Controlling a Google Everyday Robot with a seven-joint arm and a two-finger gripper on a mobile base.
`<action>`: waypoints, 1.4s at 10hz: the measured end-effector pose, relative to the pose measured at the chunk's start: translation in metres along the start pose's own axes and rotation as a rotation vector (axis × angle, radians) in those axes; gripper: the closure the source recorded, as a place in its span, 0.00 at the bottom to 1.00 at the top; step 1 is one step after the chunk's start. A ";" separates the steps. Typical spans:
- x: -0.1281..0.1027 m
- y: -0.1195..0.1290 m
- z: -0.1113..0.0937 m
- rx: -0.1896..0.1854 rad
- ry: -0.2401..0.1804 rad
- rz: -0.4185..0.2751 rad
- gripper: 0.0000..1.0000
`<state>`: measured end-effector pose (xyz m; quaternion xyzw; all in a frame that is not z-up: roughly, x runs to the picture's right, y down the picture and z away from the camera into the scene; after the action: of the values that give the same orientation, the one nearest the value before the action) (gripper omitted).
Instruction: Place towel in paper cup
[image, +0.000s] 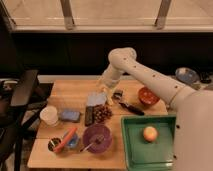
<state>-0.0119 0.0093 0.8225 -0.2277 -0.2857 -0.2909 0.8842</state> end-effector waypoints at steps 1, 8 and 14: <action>-0.002 -0.011 0.005 0.022 -0.011 -0.040 0.39; -0.032 -0.033 0.075 -0.037 -0.122 -0.179 0.39; -0.031 -0.032 0.079 -0.037 -0.120 -0.178 0.39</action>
<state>-0.0832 0.0431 0.8681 -0.2348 -0.3517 -0.3594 0.8318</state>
